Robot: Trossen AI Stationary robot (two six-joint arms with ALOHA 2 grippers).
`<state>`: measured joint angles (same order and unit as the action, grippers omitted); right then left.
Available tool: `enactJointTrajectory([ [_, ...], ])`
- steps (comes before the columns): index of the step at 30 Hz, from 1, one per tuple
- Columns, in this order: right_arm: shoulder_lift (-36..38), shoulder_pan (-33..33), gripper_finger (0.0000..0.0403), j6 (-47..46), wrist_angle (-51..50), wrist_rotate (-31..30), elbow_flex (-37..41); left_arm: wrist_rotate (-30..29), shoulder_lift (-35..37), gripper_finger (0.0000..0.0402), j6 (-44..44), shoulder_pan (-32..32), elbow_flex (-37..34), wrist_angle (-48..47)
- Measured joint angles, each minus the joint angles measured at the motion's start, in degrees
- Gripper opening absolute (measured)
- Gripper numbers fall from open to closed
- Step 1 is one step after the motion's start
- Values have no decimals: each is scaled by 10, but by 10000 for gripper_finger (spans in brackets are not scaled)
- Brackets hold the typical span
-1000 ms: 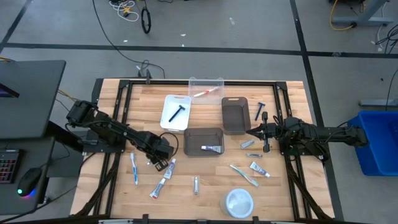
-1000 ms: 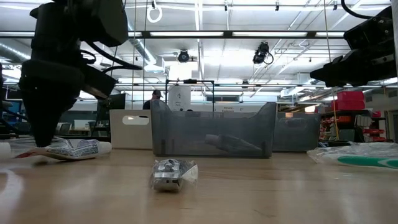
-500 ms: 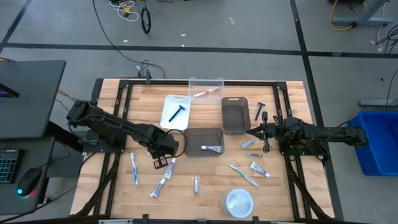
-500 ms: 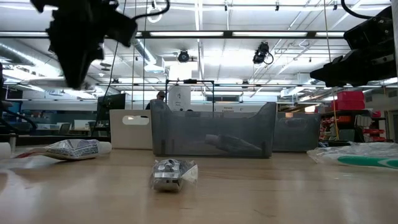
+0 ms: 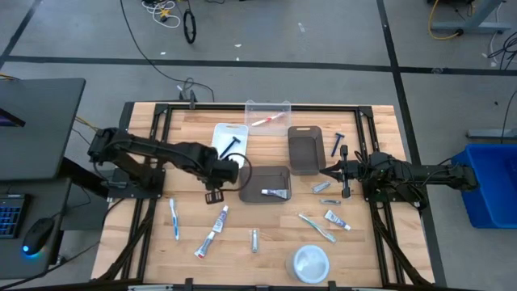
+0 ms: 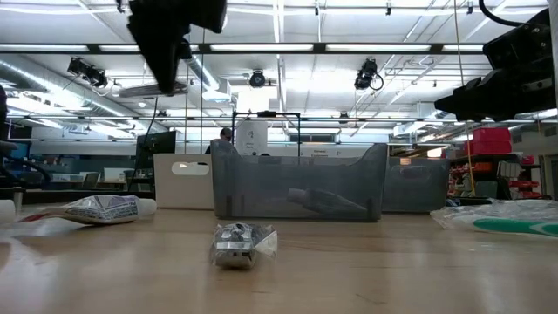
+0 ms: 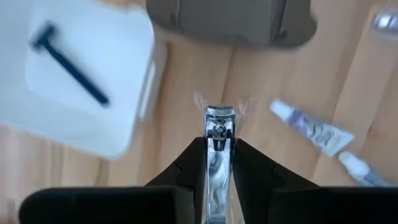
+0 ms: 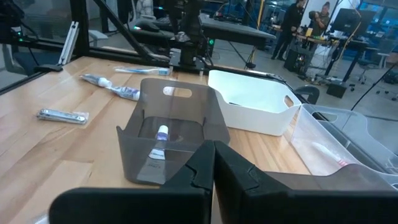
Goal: Pick & Place Travel size toiletries
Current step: Put the silver nail cutter into the top black bin
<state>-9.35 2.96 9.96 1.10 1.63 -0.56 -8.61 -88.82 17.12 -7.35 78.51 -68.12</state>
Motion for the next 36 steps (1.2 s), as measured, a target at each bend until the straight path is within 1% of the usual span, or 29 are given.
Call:
enactJointTrajectory([
  [9, 0, 0, 13, 0, 5, 5, 0, 12, 0, 72, -95, 73, 51, 93],
  [13, 0, 0, 14, -1, 8, -8, 0, 39, 0, 68, -129, 101, 72, 129],
  [16, 0, 0, 14, -23, 8, -11, 0, 57, 0, 69, -147, 120, 82, 160],
  [20, 0, 0, 13, -90, 19, -11, 0, 90, 0, 72, -161, 144, 88, 215],
  [23, 0, 0, 14, -122, 41, -19, 0, 115, 0, 69, -164, 162, 88, 267],
  [26, 0, 0, 13, -127, 70, -20, 0, 127, 0, 68, -162, 177, 88, 311],
  [30, 0, 0, 14, -141, 111, -21, 0, 130, 0, 71, -161, 191, 88, 355],
  [36, 0, 0, 13, -155, 138, -58, 0, 149, 0, 67, -160, 203, 88, 430],
])
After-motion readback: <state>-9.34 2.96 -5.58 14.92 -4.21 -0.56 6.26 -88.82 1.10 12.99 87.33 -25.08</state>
